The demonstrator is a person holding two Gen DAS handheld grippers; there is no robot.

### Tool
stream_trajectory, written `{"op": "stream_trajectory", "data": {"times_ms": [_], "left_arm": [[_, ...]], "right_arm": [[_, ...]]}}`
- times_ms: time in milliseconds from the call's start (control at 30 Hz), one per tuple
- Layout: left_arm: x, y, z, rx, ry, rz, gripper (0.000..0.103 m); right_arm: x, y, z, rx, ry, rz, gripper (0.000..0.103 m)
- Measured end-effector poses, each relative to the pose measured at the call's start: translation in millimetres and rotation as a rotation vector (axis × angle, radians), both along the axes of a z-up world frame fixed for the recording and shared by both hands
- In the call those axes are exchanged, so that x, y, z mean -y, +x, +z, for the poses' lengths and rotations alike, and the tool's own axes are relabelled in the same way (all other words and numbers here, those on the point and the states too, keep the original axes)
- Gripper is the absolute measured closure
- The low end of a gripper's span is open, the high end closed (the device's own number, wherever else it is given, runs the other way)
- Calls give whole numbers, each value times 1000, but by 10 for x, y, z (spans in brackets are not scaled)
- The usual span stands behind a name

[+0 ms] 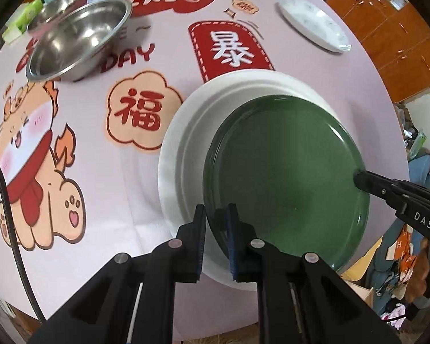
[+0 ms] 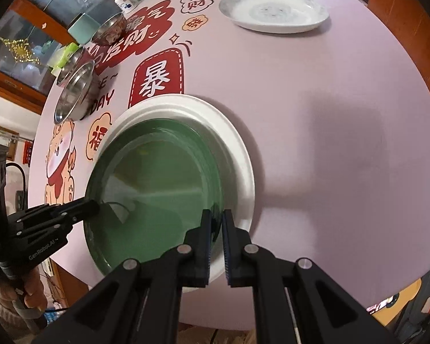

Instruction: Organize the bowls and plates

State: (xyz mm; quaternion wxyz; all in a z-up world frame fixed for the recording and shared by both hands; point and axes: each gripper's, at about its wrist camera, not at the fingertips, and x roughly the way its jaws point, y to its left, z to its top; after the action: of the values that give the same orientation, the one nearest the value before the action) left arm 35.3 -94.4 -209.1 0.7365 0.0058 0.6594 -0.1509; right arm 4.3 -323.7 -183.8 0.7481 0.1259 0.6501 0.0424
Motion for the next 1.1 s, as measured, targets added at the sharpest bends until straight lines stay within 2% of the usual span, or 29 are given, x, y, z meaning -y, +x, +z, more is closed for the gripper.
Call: {"op": "stream_trajectory", "data": {"times_ms": [367, 633, 733, 967, 1100], "left_arm": [[23, -12, -106, 4, 31, 25, 92], [-38, 25, -115, 4, 25, 25, 91], [-23, 38, -120, 9, 31, 20, 89], [52, 25, -96, 27, 49, -4, 76], [87, 6, -38, 61, 61, -15, 70]], "right_arm": [[-88, 69, -101, 10, -38, 47, 96], [-101, 80, -149, -2, -49, 57, 96], [-96, 81, -159, -3, -49, 57, 96], [-91, 71, -172, -9, -54, 52, 96], [-119, 56, -147, 8, -80, 61, 96]]}}
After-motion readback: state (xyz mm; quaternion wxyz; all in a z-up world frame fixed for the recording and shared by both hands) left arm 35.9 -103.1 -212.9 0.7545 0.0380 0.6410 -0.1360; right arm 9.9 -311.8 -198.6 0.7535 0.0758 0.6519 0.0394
